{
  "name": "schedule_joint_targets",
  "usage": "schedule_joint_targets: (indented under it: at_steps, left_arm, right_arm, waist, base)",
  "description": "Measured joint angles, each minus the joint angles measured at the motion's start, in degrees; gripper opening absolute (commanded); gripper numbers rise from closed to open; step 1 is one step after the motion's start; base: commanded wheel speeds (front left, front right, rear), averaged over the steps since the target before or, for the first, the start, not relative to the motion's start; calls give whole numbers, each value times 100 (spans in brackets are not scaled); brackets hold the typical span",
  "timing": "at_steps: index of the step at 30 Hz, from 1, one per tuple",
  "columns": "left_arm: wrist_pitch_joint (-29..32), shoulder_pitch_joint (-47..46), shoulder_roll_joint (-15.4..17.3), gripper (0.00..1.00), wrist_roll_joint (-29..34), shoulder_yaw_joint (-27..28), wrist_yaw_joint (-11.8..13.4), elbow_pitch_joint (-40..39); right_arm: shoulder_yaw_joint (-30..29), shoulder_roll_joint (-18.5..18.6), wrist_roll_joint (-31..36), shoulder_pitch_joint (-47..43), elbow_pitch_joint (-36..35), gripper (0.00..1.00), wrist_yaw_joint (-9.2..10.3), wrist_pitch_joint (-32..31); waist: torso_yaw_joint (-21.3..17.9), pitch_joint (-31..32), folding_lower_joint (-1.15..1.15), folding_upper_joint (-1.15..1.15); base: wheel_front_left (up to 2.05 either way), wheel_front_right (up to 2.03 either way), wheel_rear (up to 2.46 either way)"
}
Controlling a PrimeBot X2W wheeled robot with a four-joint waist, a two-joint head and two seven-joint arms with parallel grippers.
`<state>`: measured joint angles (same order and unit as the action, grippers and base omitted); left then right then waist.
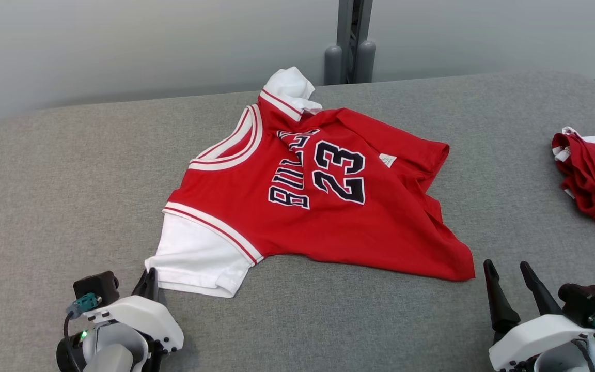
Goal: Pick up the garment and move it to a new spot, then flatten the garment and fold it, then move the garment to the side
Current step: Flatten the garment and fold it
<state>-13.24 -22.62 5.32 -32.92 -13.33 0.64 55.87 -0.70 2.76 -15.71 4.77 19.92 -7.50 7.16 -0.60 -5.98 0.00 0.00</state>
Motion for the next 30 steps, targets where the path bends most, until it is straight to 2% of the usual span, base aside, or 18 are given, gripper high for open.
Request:
schedule_joint_targets:
  at_steps: [7, 15, 27, 29, 30]
  left_arm:
    - [-160, 41, -21, 0, -42, 152, -74, -635]
    - [-177, 316, -52, 0, 120, 198, 29, -1470]
    - [-130, 560, -63, 0, 187, 51, 77, -1862]
    - [-87, 600, -51, 0, 188, 25, 91, -1886]
    - [-59, 609, -42, 0, 196, 14, 93, -1900]
  right_arm:
    - [-69, 1, -630, 123, 636, 100, 0, -10]
    - [108, -2, -1035, 493, 1577, 100, 0, 1]
    - [675, 29, -1538, 882, 2454, 100, 0, 246]
    - [756, 34, -1583, 918, 2552, 0, 0, 299]
    - [797, 32, -1607, 937, 2594, 0, 0, 315]
  waist:
    - [226, 54, 0, 0]
    - [539, 76, 0, 0]
    - [750, 125, 0, 0]
    - [750, 143, 0, 0]
    - [749, 154, 0, 0]
  base:
    - [0, 0, 0]
    - [0, 0, 0]
    - [0, 0, 0]
    - [0, 0, 0]
    - [0, 0, 0]
